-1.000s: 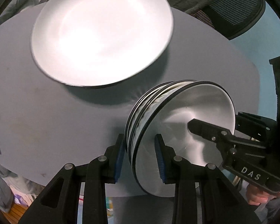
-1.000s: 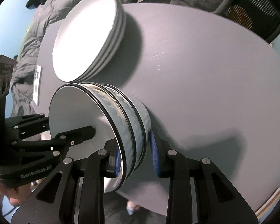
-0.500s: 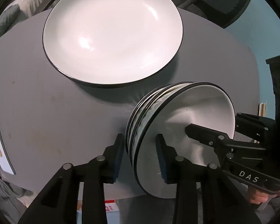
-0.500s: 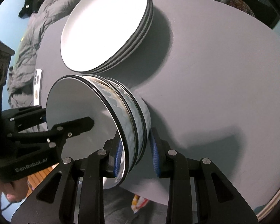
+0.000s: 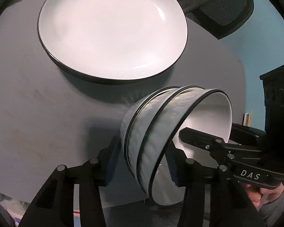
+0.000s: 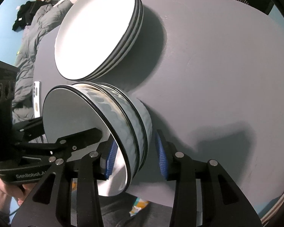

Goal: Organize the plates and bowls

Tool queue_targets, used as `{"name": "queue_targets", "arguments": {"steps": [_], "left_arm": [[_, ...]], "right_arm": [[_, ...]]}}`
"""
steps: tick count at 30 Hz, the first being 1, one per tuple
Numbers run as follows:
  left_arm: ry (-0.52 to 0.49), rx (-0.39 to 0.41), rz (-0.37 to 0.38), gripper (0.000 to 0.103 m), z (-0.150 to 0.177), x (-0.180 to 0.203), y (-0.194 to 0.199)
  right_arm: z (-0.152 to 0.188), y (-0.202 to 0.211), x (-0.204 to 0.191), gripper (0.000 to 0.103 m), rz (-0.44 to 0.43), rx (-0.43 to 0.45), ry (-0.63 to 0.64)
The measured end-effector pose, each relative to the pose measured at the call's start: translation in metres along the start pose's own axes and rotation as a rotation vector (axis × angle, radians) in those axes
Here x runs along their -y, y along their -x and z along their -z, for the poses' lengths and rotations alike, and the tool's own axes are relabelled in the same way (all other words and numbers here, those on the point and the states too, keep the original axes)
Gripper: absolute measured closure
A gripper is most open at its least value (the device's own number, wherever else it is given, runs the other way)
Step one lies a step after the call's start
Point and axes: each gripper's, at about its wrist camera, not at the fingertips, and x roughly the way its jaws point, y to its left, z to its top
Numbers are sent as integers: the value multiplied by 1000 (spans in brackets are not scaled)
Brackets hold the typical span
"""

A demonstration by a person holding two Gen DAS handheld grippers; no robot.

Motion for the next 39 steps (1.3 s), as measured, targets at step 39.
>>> {"name": "queue_targets", "arguments": {"steps": [39], "left_arm": [[-90,30,-131,80,11,10,9]], "right_arm": [[9,6,-22,85,146,78,20]]}}
